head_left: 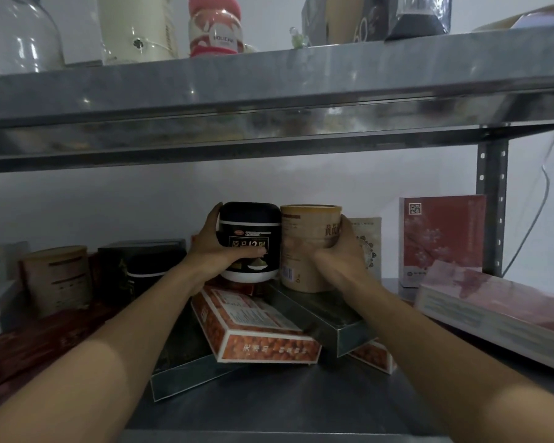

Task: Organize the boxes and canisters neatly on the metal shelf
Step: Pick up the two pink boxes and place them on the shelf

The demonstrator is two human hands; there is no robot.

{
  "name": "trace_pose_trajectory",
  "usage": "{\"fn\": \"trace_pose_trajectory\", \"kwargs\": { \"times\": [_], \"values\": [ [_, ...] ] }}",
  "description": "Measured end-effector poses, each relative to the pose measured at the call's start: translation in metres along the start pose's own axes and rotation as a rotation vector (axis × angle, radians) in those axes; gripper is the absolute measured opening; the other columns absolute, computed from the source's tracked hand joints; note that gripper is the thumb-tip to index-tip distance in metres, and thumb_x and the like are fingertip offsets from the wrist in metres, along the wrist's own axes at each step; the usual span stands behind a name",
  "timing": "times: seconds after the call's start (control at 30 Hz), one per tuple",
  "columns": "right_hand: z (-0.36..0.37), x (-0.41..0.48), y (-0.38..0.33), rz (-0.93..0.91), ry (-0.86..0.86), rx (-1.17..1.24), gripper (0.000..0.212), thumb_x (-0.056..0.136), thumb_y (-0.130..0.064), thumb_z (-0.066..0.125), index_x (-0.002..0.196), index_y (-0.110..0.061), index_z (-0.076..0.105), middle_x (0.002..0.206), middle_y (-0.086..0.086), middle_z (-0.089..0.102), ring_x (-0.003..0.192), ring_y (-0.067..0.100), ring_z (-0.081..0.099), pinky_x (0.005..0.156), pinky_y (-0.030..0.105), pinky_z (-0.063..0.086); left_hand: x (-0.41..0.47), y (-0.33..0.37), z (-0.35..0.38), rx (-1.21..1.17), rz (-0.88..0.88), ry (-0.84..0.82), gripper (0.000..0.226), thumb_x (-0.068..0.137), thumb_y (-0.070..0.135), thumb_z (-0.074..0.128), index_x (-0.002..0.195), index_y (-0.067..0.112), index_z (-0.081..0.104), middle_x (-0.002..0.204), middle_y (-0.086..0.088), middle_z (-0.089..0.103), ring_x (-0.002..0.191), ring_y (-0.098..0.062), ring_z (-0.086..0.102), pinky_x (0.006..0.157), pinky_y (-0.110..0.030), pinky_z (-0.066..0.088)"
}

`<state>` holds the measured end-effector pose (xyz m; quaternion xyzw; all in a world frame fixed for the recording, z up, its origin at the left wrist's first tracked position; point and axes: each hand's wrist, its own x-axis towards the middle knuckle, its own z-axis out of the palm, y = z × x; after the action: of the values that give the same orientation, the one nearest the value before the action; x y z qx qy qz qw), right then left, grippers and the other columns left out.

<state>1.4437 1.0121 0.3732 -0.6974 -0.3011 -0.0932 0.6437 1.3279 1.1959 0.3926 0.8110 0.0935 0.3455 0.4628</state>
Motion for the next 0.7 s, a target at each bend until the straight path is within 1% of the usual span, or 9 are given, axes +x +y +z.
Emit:
{"fn": "trace_pose_trajectory", "kwargs": {
  "times": [0.1,0.17,0.3,0.4,0.47,0.6,0.7],
  "values": [
    [0.002,0.000,0.001,0.043,0.002,0.039,0.093,0.051,-0.060,0.087,0.129,-0.027,0.048,0.113,-0.008,0.064,0.103,0.014,0.062,0.089,0.033,0.053,-0.001,0.002,0.001,-0.007,0.000,0.003,0.115,0.059,0.028,0.092,0.150,0.036,0.022,0.132,0.004,0.055,0.122,-0.017,0.052,0.109,-0.044,0.042],
    [0.001,-0.002,-0.001,0.072,0.007,0.074,0.090,0.052,-0.058,0.089,0.127,-0.025,0.051,0.111,-0.008,0.066,0.102,0.015,0.063,0.091,0.036,0.053,-0.002,0.004,0.003,-0.005,0.004,-0.007,0.111,0.062,0.025,0.090,0.150,0.035,0.022,0.132,0.004,0.054,0.122,-0.016,0.052,0.109,-0.044,0.041],
    [0.000,-0.006,-0.004,0.090,-0.006,0.101,0.084,0.057,-0.051,0.089,0.126,-0.024,0.050,0.105,-0.010,0.063,0.098,0.013,0.061,0.086,0.029,0.050,-0.006,0.007,0.004,-0.001,0.013,-0.008,0.104,0.066,0.020,0.088,0.147,0.034,0.023,0.129,0.005,0.054,0.121,-0.016,0.051,0.109,-0.041,0.041],
    [0.001,-0.007,-0.004,0.082,-0.015,0.093,0.089,0.052,-0.057,0.088,0.126,-0.025,0.052,0.109,-0.009,0.065,0.100,0.012,0.062,0.079,0.025,0.048,-0.007,0.009,0.005,-0.002,0.011,0.001,0.105,0.068,0.018,0.088,0.148,0.034,0.021,0.129,0.004,0.053,0.121,-0.017,0.051,0.109,-0.041,0.040],
    [0.000,-0.009,-0.006,0.079,-0.010,0.084,0.084,0.057,-0.053,0.089,0.126,-0.025,0.051,0.108,-0.010,0.064,0.097,0.011,0.061,0.079,0.024,0.047,-0.008,0.010,0.005,0.005,0.011,0.004,0.107,0.068,0.018,0.087,0.149,0.033,0.019,0.129,0.003,0.053,0.122,-0.018,0.050,0.110,-0.042,0.040],
    [-0.004,-0.012,-0.009,0.084,-0.014,0.074,0.082,0.061,-0.048,0.089,0.128,-0.025,0.048,0.108,-0.009,0.060,0.102,0.014,0.058,0.088,0.030,0.047,-0.008,0.009,0.004,0.035,0.007,-0.004,0.107,0.070,0.020,0.086,0.150,0.032,0.017,0.131,0.002,0.053,0.124,-0.019,0.050,0.110,-0.042,0.040],
    [-0.007,-0.014,-0.011,0.086,-0.027,0.050,0.071,0.071,-0.038,0.085,0.129,-0.021,0.048,0.105,-0.009,0.056,0.098,0.012,0.052,0.086,0.028,0.043,-0.009,0.008,0.003,0.060,0.005,0.001,0.107,0.072,0.023,0.085,0.151,0.033,0.015,0.136,0.000,0.052,0.126,-0.020,0.050,0.110,-0.042,0.040]
  ]
}}
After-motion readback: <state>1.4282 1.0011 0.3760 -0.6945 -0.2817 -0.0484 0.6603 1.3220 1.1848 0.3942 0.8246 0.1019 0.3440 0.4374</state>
